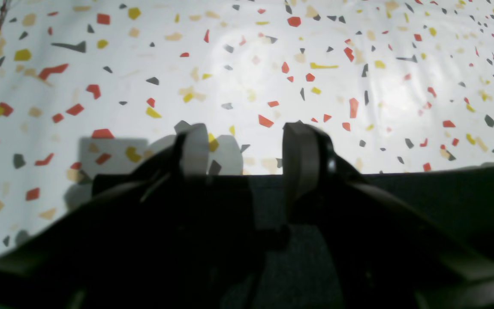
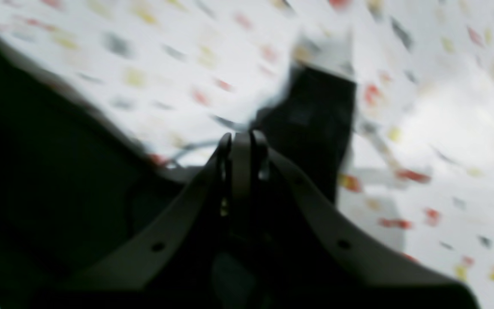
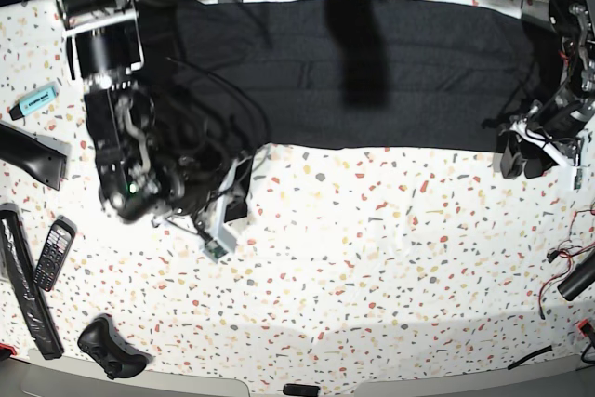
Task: Fold the T-shirt properly
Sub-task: 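Grasp the shirt end with the right gripper and fold it inward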
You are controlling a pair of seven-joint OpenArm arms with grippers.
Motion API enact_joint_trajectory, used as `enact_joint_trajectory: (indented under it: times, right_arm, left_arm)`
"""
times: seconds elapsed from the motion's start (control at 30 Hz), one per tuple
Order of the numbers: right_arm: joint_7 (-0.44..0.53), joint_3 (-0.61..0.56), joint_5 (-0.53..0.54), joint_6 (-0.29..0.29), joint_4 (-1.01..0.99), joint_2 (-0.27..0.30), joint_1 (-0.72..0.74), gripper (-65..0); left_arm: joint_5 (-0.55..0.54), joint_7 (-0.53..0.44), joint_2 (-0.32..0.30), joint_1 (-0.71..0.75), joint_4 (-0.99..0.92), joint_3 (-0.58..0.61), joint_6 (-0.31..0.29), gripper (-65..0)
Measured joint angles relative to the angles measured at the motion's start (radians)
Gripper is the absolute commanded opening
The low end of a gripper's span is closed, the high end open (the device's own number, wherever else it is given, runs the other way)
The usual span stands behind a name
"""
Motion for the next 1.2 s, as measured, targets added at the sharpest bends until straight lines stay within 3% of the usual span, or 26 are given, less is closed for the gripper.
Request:
enact_joint_trajectory:
  times: [0.53, 0.93, 1.13, 1.2]
  right_arm:
    - [-0.016, 0.001, 0.018, 0.003, 0.505, 0.003, -0.423, -65.0]
    - [-0.012, -0.002, 0.024, 0.003, 0.6, 0.003, -0.612, -65.0]
    - [-0.013, -0.06, 0.024, 0.003, 0.6, 0.003, -0.645, -65.0]
    - [-0.012, -0.065, 0.024, 0.003, 0.6, 0.003, -0.643, -56.0]
  left_arm:
    - [0.0, 0.0, 0.0, 0.018, 0.0, 0.0, 0.0, -38.0]
    - [0.0, 0.0, 0.0, 0.018, 0.0, 0.0, 0.0, -38.0]
    - [0.0, 0.0, 0.0, 0.018, 0.0, 0.0, 0.0, -38.0]
    - [0.0, 0.0, 0.0, 0.018, 0.0, 0.0, 0.0, -38.0]
